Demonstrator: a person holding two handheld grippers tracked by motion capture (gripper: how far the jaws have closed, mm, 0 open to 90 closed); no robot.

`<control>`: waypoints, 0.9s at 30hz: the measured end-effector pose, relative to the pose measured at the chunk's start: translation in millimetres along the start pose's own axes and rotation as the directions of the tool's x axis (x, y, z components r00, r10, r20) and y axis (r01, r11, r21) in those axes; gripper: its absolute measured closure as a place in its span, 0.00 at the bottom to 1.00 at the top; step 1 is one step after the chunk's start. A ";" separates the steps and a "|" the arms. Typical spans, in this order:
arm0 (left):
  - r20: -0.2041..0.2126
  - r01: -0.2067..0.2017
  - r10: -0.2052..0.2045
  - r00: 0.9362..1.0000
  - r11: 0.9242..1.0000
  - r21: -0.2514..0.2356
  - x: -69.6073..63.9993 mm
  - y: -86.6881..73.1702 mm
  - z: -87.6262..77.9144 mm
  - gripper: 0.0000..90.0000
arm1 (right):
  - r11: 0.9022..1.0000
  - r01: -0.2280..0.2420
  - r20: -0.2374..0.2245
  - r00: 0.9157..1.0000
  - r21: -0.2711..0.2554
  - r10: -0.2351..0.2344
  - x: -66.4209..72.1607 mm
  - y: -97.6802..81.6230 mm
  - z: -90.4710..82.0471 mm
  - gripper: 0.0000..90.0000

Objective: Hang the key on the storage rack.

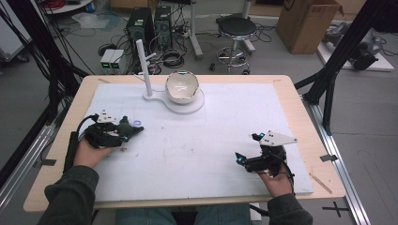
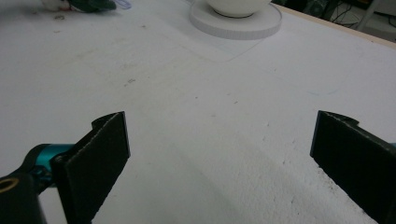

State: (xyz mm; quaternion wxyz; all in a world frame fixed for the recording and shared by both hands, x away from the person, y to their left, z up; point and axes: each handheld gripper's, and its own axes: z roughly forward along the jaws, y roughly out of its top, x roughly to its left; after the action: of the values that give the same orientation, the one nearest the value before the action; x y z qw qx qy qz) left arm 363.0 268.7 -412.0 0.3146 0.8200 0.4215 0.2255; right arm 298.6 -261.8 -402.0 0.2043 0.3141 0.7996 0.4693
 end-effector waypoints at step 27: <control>-0.039 -0.048 0.049 0.998 0.998 0.035 -6.9 -0.9 3.6 0.54 | 1.000 -0.016 -0.001 1.000 -0.013 0.016 -0.6 0.7 -4.1 0.04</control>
State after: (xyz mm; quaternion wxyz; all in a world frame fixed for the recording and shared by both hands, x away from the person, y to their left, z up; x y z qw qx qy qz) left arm 361.0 262.2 -415.9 0.2865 0.8306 0.4114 0.2423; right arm 296.6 -264.5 -399.5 0.2022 0.3192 0.7940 0.4762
